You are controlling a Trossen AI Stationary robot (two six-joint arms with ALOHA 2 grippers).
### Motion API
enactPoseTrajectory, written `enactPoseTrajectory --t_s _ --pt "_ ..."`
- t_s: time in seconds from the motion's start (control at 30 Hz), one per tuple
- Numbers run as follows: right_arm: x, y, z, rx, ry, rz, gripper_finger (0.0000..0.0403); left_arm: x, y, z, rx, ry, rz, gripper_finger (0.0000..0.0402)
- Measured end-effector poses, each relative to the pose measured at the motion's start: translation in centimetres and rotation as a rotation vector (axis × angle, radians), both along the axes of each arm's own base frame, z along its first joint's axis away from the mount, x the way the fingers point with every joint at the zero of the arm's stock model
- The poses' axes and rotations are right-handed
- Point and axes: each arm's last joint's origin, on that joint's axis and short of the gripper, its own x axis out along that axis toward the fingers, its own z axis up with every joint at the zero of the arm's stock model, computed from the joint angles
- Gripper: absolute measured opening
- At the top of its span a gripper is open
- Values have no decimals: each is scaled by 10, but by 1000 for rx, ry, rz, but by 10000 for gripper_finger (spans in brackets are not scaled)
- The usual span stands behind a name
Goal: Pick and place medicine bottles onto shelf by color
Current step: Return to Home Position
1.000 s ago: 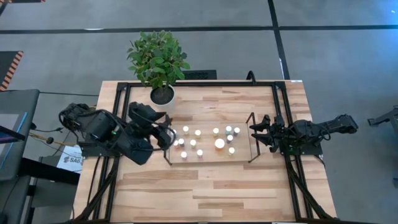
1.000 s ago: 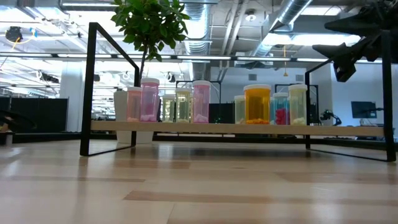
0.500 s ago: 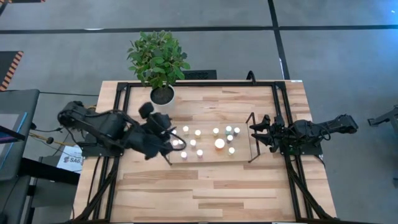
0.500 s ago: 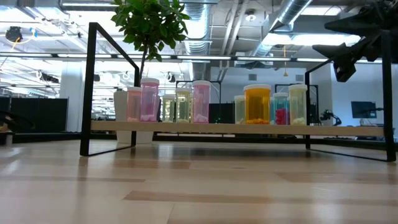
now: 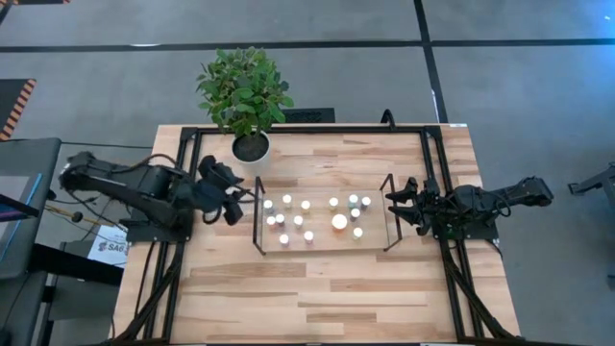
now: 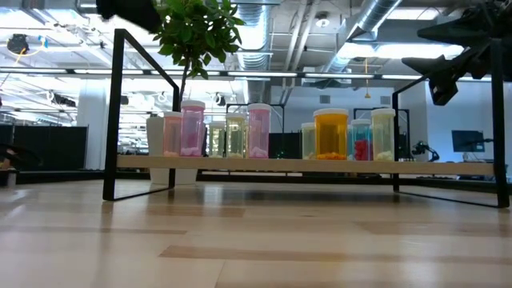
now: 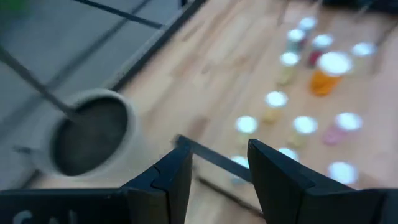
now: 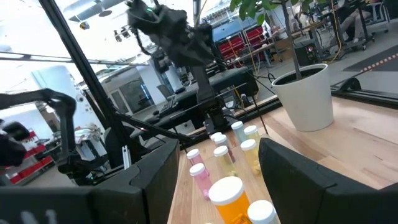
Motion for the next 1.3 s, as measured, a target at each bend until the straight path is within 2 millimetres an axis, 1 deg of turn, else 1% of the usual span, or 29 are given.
enactPoseTrajectory --t_s 0.17,0.3,0.43,0.5,0.77,0.93,1.03,1.2,1.3 --pt "0 0 0 0 -1 0 244 -22 12 -41 -184 -271 -64 144" --pt "0 0 0 0 -1 0 244 -36 19 -72 -266 -510 -117 144" --pt "0 0 0 0 -2 0 244 -49 26 -100 -250 -710 -95 144" --pt "0 0 0 0 -2 0 244 -55 30 -111 -220 -784 -68 144" --pt "0 0 0 1 -3 0 244 -78 44 -152 -114 -924 96 144" --pt "0 0 0 1 -3 0 244 -88 51 -167 -37 -976 238 144" --pt "0 0 0 1 -3 0 244 -94 54 -166 -20 -1005 291 144" --pt "0 0 0 1 -3 0 244 -95 56 -166 2 -1002 302 144" --pt "0 0 0 1 -3 0 244 -94 55 -167 -73 -1030 264 144"
